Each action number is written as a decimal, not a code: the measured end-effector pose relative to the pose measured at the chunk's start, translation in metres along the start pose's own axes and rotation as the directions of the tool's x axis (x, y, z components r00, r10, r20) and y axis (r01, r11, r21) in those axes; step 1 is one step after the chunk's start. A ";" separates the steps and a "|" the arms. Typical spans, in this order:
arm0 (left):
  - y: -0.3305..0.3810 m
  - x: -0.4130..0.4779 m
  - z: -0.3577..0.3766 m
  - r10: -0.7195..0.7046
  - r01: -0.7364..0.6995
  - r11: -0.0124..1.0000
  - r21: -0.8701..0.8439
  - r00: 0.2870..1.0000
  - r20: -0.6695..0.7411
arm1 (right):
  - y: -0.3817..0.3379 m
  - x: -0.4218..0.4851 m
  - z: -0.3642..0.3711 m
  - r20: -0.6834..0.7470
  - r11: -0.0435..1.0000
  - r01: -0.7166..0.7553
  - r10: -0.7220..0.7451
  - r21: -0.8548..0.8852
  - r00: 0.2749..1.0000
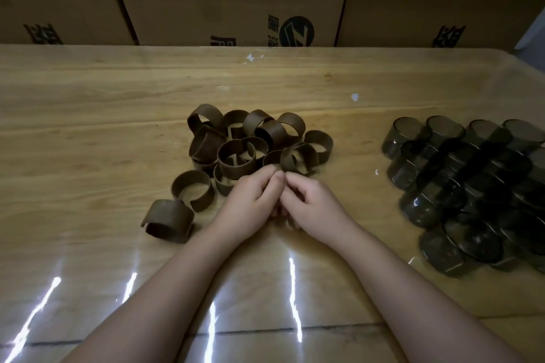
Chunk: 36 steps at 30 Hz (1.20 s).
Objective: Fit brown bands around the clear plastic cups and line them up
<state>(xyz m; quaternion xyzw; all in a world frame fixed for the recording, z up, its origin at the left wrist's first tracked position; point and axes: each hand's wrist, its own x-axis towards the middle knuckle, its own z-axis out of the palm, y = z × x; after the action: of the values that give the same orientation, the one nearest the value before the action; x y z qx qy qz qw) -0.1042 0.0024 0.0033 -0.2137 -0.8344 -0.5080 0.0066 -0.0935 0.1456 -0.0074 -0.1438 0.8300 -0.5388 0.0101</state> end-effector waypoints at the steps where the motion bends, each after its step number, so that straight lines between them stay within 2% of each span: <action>1: 0.000 0.000 -0.001 0.000 0.000 1.000 -0.001 1.000 -0.004 | 0.000 0.000 0.000 0.009 1.000 0.000 0.000 -0.002 1.000; 22: -0.001 0.001 0.002 0.041 -0.039 0.998 0.045 0.998 -0.041 | -0.004 0.000 -0.002 0.007 1.000 -0.023 0.023 0.016 1.000; 36: -0.003 0.000 0.003 0.016 -0.014 0.999 0.031 0.998 -0.058 | -0.006 -0.001 -0.003 0.014 0.999 -0.046 0.047 -0.006 0.999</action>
<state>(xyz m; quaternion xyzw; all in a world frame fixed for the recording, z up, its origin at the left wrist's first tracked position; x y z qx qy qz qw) -0.1044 0.0035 -0.0009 -0.2051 -0.8399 -0.5010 0.0379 -0.0917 0.1458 -0.0011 -0.1282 0.8345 -0.5352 0.0281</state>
